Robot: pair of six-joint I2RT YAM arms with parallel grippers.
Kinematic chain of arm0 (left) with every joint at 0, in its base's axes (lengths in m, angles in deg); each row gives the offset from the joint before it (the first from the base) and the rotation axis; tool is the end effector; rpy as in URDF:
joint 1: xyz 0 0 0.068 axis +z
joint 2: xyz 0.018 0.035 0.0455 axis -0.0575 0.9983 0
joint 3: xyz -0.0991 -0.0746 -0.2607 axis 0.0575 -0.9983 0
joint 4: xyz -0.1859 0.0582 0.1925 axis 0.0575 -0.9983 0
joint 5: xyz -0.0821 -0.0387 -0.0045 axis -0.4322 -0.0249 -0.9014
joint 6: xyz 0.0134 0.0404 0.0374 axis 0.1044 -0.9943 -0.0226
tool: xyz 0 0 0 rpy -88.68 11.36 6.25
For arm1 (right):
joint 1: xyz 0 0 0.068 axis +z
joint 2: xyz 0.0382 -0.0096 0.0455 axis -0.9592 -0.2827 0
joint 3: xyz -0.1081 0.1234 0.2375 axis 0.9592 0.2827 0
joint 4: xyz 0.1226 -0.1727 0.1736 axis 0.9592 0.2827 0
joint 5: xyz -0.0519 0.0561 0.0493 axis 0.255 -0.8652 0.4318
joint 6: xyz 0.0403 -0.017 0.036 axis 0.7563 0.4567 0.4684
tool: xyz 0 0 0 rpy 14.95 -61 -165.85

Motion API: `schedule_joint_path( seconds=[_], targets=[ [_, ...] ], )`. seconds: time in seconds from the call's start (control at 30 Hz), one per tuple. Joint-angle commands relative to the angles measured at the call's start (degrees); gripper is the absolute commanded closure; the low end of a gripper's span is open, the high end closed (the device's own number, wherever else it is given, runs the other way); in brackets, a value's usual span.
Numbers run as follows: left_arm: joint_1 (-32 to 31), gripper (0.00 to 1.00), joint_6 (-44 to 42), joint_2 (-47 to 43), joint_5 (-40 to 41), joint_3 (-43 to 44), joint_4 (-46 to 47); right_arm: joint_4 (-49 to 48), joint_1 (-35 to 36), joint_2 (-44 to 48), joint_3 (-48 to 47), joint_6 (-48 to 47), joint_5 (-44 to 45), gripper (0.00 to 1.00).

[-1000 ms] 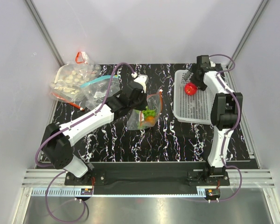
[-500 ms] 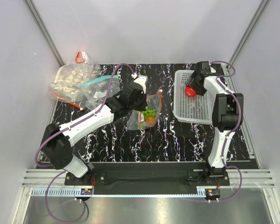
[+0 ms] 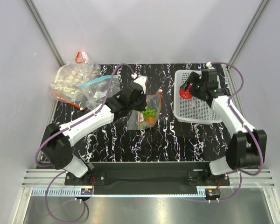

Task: Place the food in the zip-top bag and seal the zipper
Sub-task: Pick up the fake fruit from the bin, then place the fake fruit in the zipper food storage bag.

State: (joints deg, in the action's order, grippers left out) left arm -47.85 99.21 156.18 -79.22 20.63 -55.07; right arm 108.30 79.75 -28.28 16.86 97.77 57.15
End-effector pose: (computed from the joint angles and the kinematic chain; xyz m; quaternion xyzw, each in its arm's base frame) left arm 0.2641 -0.2524 0.3169 0.1327 0.8806 -0.2019 0.4075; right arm 0.3532 0.0393 0.3039 0.1710 0.8818 0.1440 0.4154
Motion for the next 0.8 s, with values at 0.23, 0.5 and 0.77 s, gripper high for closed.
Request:
schedule_joint_path(
  seconds=[0.23,0.5,0.77],
  targets=[
    [-0.1,1.00,-0.1,-2.7,0.6,2.3,0.6,-7.4,17.6,14.3,8.5,0.6,-2.1,0.50],
    [-0.1,1.00,0.8,-2.4,-0.1,2.6,0.3,-9.0,23.6,17.6,9.8,1.5,-1.1,0.50],
    [0.0,1.00,1.0,-2.6,0.5,3.6,-0.9,-11.1,27.6,14.0,11.0,2.8,1.3,0.50]
  ],
)
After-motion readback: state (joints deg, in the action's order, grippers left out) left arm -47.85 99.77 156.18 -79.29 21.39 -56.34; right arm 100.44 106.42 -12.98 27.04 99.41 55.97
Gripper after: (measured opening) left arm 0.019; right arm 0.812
